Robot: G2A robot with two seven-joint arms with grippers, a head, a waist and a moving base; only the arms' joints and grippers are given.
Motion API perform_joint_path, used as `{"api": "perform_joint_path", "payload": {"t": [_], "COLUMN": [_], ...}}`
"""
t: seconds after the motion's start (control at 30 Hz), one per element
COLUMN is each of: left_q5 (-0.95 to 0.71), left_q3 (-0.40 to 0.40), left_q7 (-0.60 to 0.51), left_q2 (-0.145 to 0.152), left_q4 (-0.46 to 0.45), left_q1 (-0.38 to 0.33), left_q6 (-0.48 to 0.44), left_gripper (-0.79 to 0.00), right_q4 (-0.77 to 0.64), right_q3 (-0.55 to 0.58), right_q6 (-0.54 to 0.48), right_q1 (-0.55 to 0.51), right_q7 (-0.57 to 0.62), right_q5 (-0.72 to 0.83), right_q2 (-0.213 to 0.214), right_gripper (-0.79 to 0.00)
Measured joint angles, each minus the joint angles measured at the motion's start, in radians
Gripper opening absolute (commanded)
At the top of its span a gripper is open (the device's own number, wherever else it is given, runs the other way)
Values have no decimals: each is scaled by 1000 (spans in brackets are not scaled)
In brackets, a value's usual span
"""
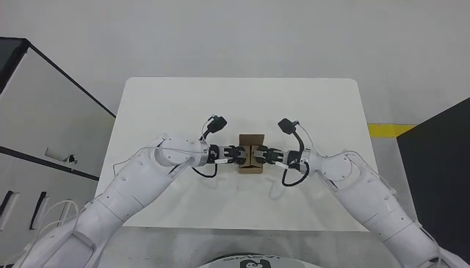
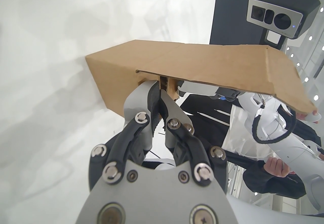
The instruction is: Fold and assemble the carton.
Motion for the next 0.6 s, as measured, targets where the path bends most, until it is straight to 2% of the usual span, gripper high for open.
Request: {"api": "perform_joint_path", "payload": {"t": [0.6], "left_q5": [16], "left_q3": [-30], "left_q7": [-12], "left_q2": [-3], "left_q4": [-12], "left_q1": [25], "left_q6": [6], "left_gripper": [-785], "right_q4": [-9], "right_q3": [5], "right_q6": [-6], "right_q1": [-6], "right_q7": [7], "right_q5": [-16], "right_q2": [-6], "right_gripper": [-785]}}
